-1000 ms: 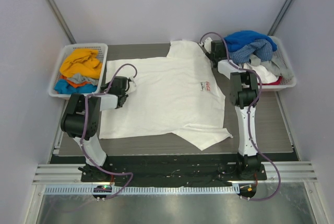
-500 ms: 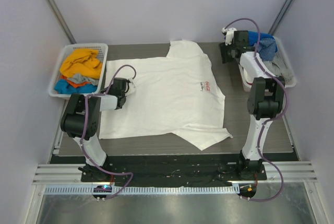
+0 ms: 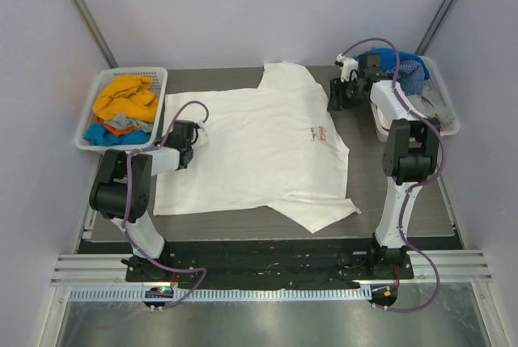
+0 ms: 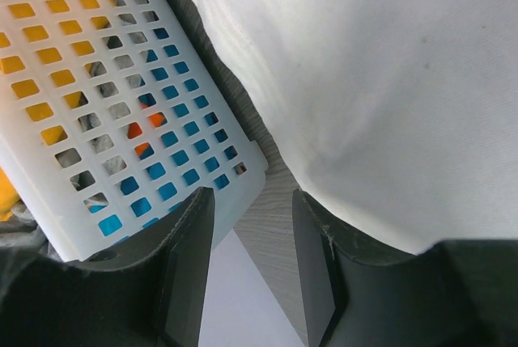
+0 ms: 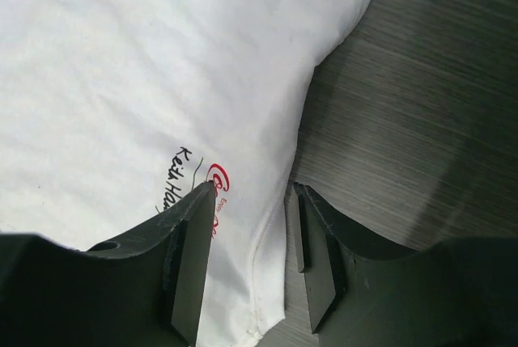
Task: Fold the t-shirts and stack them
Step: Flatten out the tshirt
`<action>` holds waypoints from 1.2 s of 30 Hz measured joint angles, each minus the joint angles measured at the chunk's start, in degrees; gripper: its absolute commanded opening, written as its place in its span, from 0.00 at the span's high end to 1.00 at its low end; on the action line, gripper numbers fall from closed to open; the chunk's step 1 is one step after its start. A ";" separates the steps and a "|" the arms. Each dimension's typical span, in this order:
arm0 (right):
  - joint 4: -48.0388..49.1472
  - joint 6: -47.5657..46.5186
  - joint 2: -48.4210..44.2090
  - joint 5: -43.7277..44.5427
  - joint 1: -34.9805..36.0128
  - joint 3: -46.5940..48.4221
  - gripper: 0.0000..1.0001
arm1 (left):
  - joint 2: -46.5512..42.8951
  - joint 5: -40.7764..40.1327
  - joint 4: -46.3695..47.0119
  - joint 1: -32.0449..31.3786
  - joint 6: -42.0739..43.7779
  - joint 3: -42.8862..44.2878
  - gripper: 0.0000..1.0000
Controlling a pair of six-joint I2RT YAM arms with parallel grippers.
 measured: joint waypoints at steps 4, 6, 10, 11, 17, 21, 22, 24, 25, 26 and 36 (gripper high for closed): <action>-1.05 -0.04 2.71 -1.27 -0.02 0.37 0.51 | -0.63 0.39 -0.22 0.00 0.00 -0.13 0.52; -1.49 -0.22 4.31 -1.36 -0.02 0.96 0.52 | -0.90 0.55 -0.37 0.00 0.00 -0.37 0.52; -2.10 -1.11 7.04 -1.20 -0.04 2.21 0.52 | -1.16 0.59 -0.74 0.00 -0.15 -0.92 0.52; -2.19 -1.31 7.74 -1.16 -0.04 2.71 0.52 | -1.16 0.59 -0.94 0.02 -0.20 -0.96 0.52; -2.47 -2.60 11.30 -0.72 0.37 5.73 0.52 | -1.16 0.74 -1.07 0.02 -0.48 -1.01 0.52; -2.49 -3.08 13.64 -0.52 1.22 8.72 0.56 | -1.16 0.76 -1.05 0.02 -0.66 -1.01 0.52; -2.49 -3.26 13.99 -0.52 1.44 9.09 0.63 | -1.16 0.74 -1.03 0.02 -0.68 -1.01 0.52; -2.47 -3.74 14.78 -0.48 2.21 9.94 0.72 | -1.16 0.76 -1.03 0.02 -0.98 -1.01 0.52; -2.45 -3.96 15.08 -0.22 2.64 10.19 0.79 | -1.16 0.76 -1.01 0.02 -1.09 -1.01 0.52; -2.49 -4.20 15.34 0.22 3.19 10.36 0.83 | -1.16 0.76 -1.01 0.02 -1.22 -1.01 0.52; 2.03 -6.97 11.98 15.43 8.46 5.22 0.99 | -1.16 0.74 -0.50 0.02 -1.20 -2.56 0.52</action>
